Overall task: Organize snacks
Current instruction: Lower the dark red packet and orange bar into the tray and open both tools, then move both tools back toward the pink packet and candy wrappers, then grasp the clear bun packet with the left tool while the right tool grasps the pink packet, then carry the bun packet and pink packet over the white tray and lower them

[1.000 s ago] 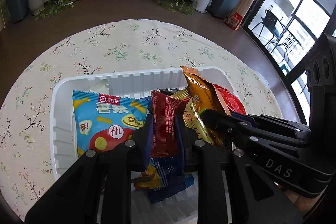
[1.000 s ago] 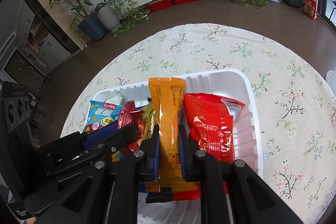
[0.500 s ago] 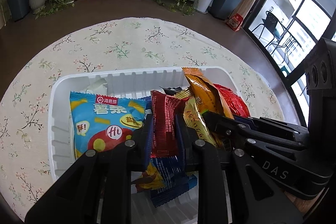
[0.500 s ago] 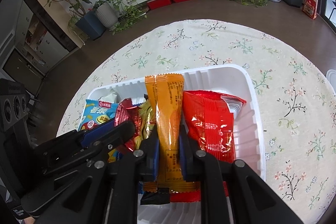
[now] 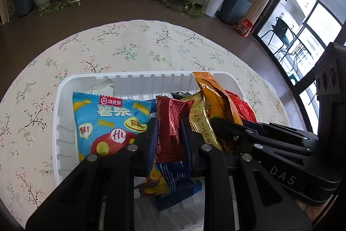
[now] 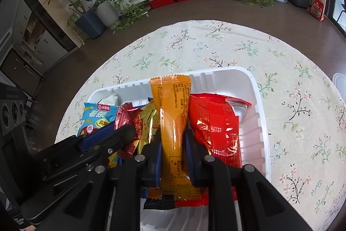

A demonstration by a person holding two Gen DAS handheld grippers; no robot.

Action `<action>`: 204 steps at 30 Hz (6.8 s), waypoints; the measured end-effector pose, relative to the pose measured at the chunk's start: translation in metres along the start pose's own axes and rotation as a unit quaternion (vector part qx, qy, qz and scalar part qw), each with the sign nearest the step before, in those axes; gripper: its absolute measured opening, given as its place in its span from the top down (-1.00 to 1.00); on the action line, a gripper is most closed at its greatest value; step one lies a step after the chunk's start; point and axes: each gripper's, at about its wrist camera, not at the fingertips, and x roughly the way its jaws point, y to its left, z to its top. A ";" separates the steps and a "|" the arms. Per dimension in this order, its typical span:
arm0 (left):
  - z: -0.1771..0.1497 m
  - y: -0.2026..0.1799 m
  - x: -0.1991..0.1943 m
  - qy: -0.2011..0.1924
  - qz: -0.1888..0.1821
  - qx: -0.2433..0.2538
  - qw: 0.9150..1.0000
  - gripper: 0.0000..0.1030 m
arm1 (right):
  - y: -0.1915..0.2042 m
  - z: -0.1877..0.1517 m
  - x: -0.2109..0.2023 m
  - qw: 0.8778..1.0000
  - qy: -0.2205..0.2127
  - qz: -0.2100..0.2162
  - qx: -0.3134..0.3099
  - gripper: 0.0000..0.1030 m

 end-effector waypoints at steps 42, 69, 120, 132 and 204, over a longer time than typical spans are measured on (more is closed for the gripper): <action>-0.122 -0.032 -0.173 -0.114 0.027 0.075 0.990 -1.00 | -0.028 -0.089 -0.150 0.992 -0.103 0.064 0.030 -0.47; -0.257 -0.050 -0.180 -0.026 0.045 0.064 0.997 -0.99 | -0.005 -0.243 -0.141 0.999 -0.028 0.030 -0.004 -0.15; -0.210 -0.103 -0.049 0.136 0.060 0.177 0.973 -0.32 | -0.009 -0.247 -0.110 0.994 0.047 -0.060 -0.081 0.22; -0.213 -0.102 -0.056 0.134 0.057 0.185 0.972 -0.22 | -0.006 -0.251 -0.110 0.992 0.054 -0.071 -0.090 0.19; -0.001 -0.010 -0.188 -0.091 -0.108 0.014 0.990 0.48 | 0.062 -0.019 -0.169 0.985 -0.117 0.105 -0.065 0.50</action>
